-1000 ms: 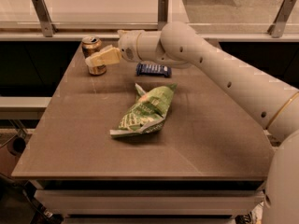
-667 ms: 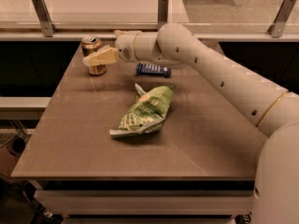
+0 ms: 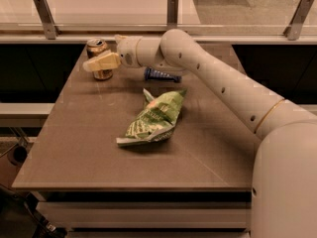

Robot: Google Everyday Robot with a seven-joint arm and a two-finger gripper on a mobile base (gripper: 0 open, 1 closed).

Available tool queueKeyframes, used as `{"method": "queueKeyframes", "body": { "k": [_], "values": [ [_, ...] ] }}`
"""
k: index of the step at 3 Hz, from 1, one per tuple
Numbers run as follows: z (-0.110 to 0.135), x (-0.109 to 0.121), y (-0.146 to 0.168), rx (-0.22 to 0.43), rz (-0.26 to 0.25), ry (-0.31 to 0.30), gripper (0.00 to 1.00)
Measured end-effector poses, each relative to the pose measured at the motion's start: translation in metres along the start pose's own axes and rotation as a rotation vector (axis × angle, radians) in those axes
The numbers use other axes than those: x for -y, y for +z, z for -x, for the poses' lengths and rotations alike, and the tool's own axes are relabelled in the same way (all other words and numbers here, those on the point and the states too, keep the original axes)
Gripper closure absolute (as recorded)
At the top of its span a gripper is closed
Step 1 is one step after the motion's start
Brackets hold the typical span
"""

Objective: Pick orange can

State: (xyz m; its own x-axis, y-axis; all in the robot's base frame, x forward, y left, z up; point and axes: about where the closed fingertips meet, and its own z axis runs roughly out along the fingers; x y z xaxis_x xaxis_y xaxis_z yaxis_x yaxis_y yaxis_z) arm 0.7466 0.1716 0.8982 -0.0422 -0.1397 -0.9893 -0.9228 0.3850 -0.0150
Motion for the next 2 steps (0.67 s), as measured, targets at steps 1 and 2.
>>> {"method": "queueKeyframes", "body": {
  "k": [1,2],
  "values": [
    [-0.0001,-0.0016,0.0020,0.000,0.003,0.000,0.17],
    [-0.0001,-0.0037,0.0044,0.000,0.008,0.001,0.41]
  ]
}}
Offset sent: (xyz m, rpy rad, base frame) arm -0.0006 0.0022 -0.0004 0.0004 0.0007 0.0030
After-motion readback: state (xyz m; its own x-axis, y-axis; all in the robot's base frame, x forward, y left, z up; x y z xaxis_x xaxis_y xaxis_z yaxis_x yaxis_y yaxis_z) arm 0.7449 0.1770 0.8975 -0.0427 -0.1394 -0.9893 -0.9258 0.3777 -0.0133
